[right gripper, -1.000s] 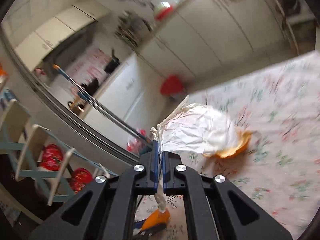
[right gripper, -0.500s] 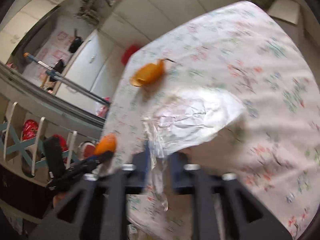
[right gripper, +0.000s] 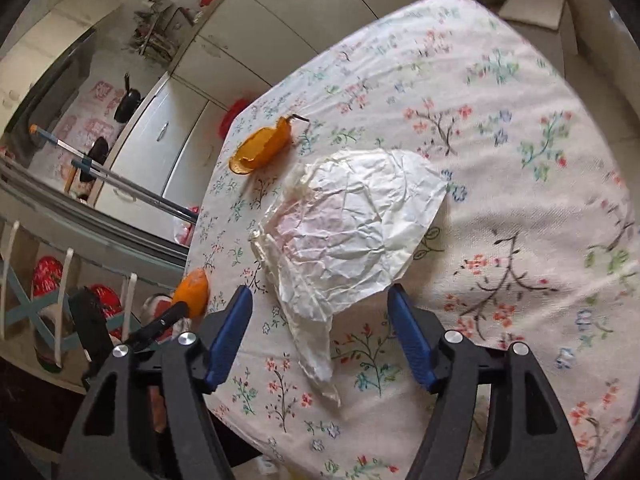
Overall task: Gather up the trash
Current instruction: 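Grasp the orange peel with the left tool while the right tool grasps the plastic bag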
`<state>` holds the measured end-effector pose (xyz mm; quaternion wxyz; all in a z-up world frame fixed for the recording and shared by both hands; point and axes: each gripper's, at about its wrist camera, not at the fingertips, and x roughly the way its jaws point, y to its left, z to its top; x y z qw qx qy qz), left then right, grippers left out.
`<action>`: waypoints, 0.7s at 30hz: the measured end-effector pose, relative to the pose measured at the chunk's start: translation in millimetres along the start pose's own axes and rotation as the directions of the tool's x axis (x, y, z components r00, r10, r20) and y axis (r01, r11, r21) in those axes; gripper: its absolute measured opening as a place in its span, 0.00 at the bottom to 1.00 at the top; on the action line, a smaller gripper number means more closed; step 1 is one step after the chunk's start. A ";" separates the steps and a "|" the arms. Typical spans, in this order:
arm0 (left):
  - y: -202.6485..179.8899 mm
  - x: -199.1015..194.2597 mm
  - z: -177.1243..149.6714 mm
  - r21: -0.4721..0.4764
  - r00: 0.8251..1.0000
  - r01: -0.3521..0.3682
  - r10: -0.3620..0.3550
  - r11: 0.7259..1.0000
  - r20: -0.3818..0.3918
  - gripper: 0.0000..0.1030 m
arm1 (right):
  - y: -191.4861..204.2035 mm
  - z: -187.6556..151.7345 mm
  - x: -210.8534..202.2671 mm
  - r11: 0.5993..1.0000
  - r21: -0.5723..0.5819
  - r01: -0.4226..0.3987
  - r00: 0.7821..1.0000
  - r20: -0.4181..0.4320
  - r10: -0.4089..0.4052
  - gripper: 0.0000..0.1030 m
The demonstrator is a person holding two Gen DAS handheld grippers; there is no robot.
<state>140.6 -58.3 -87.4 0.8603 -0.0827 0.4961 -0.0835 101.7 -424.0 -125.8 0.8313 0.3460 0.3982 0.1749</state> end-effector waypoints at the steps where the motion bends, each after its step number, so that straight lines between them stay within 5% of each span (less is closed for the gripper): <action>1: 0.0 1.1 2.5 -0.010 1.000 0.018 -0.018 1.000 -0.002 0.58 | -0.9 1.8 0.8 1.000 0.015 -0.004 1.000 -0.002 0.004 0.66; 3: 17.3 5.2 9.7 -0.152 0.989 0.140 -0.145 0.979 -0.023 0.54 | -2.3 5.8 -1.7 0.999 0.035 -0.008 1.000 0.015 0.008 0.66; 4: 32.3 7.8 11.5 -0.254 0.977 0.197 -0.210 0.947 -0.024 0.54 | -3.2 7.2 -2.7 0.999 0.041 -0.016 1.000 0.020 0.015 0.66; 7: 53.2 7.7 16.2 -0.353 0.970 0.224 -0.243 0.908 -0.008 0.54 | -10.7 8.4 0.4 0.997 0.069 -0.045 0.999 0.018 0.044 0.66; 12: 48.7 3.9 19.1 -0.317 0.980 0.185 -0.199 0.930 -0.009 0.54 | -20.9 9.6 7.7 0.992 0.102 -0.070 0.997 0.024 0.068 0.64; 16: 31.6 3.6 28.2 -0.232 0.990 0.137 -0.143 0.963 -0.008 0.55 | -24.6 11.2 14.7 0.988 0.119 -0.095 0.995 0.015 0.094 0.25; 21: 10.5 5.7 56.7 -0.170 0.989 0.148 -0.149 0.974 0.009 0.58 | -20.8 13.2 9.8 0.983 0.143 -0.112 0.994 -0.005 0.113 0.13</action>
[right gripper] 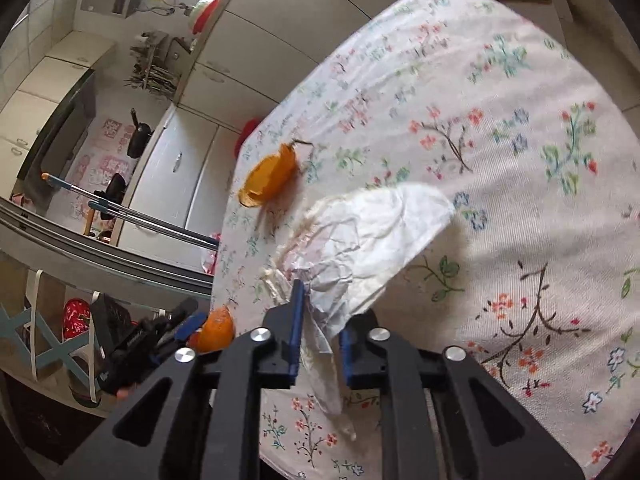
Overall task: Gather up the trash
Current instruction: 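Grasp the orange peel with the left tool while the right tool grasps the plastic bag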
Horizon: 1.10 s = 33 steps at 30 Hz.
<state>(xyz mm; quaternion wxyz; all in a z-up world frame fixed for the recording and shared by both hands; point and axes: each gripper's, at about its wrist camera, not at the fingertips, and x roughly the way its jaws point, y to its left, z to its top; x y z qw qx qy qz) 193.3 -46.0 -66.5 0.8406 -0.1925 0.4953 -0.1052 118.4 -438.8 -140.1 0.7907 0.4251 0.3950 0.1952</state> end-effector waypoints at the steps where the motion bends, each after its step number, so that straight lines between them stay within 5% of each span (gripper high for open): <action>1: -6.0 3.1 3.6 0.008 1.000 0.004 -0.004 1.000 0.001 0.59 | 2.6 0.9 -3.6 1.000 -0.007 -0.002 1.000 0.010 0.002 0.13; 8: -50.1 47.0 34.4 0.064 1.000 0.005 -0.004 0.998 -0.016 0.64 | -17.2 -1.9 4.7 1.000 0.021 -0.015 1.000 0.002 0.015 0.13; 12: -69.8 67.9 56.2 0.099 0.998 -0.056 0.054 0.994 0.024 0.69 | -18.1 0.6 8.5 0.999 0.033 -0.015 1.000 -0.021 0.015 0.33; 17: -85.6 92.8 77.5 0.151 0.992 -0.124 0.119 0.981 0.047 0.71 | -14.1 4.7 11.6 1.000 0.017 -0.013 0.999 -0.037 0.014 0.32; 19: -89.0 106.6 80.6 0.167 0.992 -0.126 0.124 0.978 0.018 0.70 | -15.6 5.7 12.3 0.999 0.035 -0.008 0.998 -0.063 0.010 0.24; 21: -90.6 117.9 79.8 0.182 0.992 -0.119 0.125 0.976 -0.021 0.49 | -16.5 7.0 12.5 1.000 0.028 -0.001 0.998 -0.063 0.002 0.19; 22: -91.0 122.7 77.9 0.187 0.991 -0.113 0.123 0.976 -0.044 0.26 | -15.8 8.2 11.5 1.000 0.024 0.001 0.998 -0.061 0.001 0.17; 24: -94.4 124.1 74.8 0.227 0.989 -0.128 0.141 0.965 -0.045 0.09 | -18.0 9.0 13.1 1.000 0.022 -0.003 0.998 -0.059 0.005 0.15; 33: -74.9 55.9 67.6 0.091 0.997 0.074 -0.072 0.993 -0.016 0.04 | -9.4 3.8 8.2 1.000 0.008 -0.029 0.999 -0.028 0.030 0.11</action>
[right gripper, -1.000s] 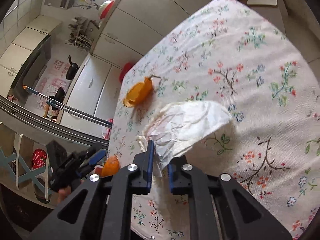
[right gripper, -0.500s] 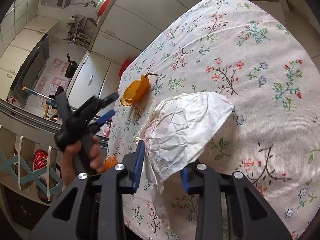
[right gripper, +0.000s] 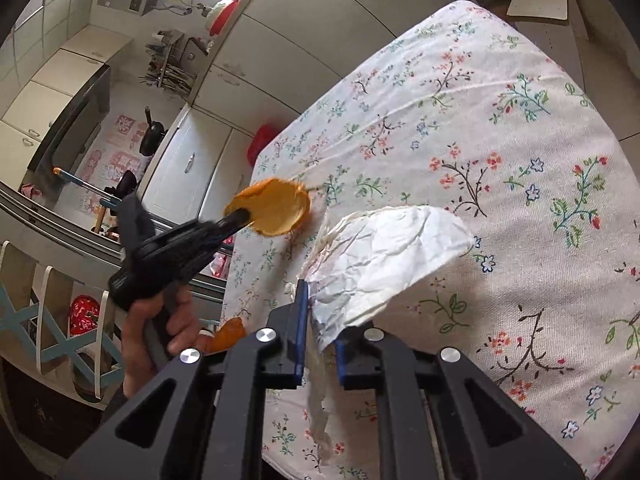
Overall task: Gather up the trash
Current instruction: 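Grasp the orange peel with the left tool while the right tool grasps the plastic bag, then carry the peel over the bucket and open the left tool while the right tool holds the bag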
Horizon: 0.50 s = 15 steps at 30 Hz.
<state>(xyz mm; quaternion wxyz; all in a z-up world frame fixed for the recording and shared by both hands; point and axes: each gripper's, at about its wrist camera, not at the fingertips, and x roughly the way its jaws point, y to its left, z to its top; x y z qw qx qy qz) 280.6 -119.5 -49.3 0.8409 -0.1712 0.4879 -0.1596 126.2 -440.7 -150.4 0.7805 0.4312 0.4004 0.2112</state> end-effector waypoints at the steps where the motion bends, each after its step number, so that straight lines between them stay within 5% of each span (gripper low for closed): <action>1: 3.2 -10.8 -3.9 -0.010 1.000 0.018 -0.018 1.000 0.009 0.04 | -4.0 -0.4 0.1 1.000 0.001 -0.004 1.000 0.002 0.004 0.11; 7: 23.2 -64.5 -27.3 -0.056 0.992 0.111 -0.108 0.992 0.060 0.04 | 6.1 -6.1 -5.8 1.000 -0.006 -0.030 0.999 0.025 0.030 0.11; 15: 39.0 -137.0 -84.9 -0.042 0.960 0.267 -0.262 0.963 0.097 0.04 | 12.2 -16.5 -8.5 0.999 -0.010 -0.043 0.999 0.023 0.043 0.10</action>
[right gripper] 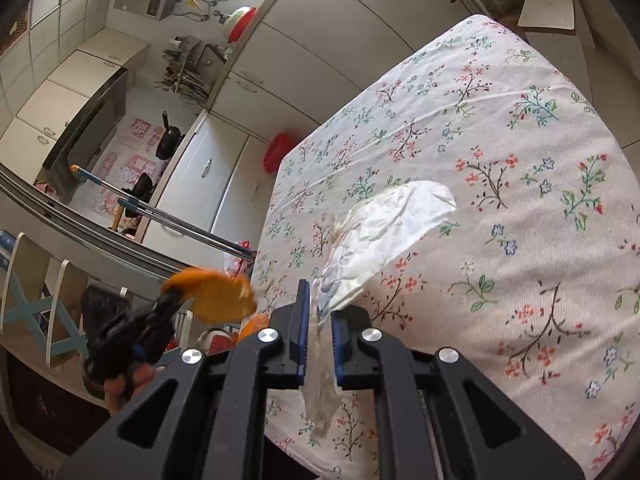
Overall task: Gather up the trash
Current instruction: 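Carry the peel over the bucket and open the left tool while the right tool holds the bag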
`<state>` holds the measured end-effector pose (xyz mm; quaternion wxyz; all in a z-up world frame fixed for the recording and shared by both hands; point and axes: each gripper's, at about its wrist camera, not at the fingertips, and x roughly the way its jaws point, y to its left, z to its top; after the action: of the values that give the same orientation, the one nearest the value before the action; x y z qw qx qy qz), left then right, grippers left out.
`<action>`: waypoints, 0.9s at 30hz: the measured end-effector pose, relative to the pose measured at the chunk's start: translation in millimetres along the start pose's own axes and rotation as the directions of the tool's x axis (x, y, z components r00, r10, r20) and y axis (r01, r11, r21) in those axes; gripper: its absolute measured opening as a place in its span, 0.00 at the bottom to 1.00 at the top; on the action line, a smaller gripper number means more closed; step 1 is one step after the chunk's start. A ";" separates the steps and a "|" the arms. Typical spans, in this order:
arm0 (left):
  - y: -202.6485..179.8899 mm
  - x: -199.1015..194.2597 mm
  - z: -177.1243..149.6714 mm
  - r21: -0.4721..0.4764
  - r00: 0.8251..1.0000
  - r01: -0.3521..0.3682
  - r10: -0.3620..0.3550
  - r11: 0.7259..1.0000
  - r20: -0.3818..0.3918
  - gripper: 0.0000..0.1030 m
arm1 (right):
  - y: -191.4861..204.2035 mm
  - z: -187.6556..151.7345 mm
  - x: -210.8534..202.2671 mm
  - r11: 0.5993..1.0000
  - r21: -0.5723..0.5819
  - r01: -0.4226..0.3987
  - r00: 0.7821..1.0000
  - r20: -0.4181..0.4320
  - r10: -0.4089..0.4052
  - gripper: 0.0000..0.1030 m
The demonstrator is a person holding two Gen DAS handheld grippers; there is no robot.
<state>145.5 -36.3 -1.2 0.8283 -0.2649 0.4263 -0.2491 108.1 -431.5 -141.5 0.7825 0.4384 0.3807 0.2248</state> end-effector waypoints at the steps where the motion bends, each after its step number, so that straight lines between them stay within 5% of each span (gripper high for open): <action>1: -1.4 -3.5 -6.2 0.006 1.000 0.007 -0.007 1.000 -0.004 0.04 | 2.3 -2.7 -2.3 1.000 -0.002 -0.003 1.000 -0.001 0.003 0.11; 6: -6.5 -31.1 -63.9 0.063 0.997 0.023 -0.018 0.998 -0.070 0.04 | 18.8 -12.4 -16.3 0.999 -0.033 -0.016 1.000 -0.001 0.015 0.11; 12: 3.8 -31.7 -142.3 0.095 0.977 -0.041 0.060 0.995 -0.206 0.04 | 29.6 -25.8 -35.4 0.998 -0.057 -0.034 0.999 0.029 0.036 0.10; 16: 22.2 -13.5 -179.0 0.060 0.947 -0.087 0.101 0.994 -0.303 0.04 | 29.7 -37.0 -44.0 0.998 -0.041 -0.058 0.997 0.045 0.060 0.11; 23: 26.0 13.8 -220.3 0.221 0.860 -0.240 0.313 0.945 -0.404 0.05 | 38.4 -57.8 -62.3 0.994 -0.029 -0.107 0.992 0.058 0.109 0.11; 27: 30.6 12.3 -221.2 0.221 0.854 -0.249 0.322 0.943 -0.410 0.10 | 41.1 -69.7 -69.9 0.993 -0.025 -0.118 0.991 0.055 0.119 0.11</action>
<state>-27.9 -71.7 -138.0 0.7565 -0.0680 0.6156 -0.2099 9.5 -422.4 -101.1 0.7829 0.4580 0.3293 0.2623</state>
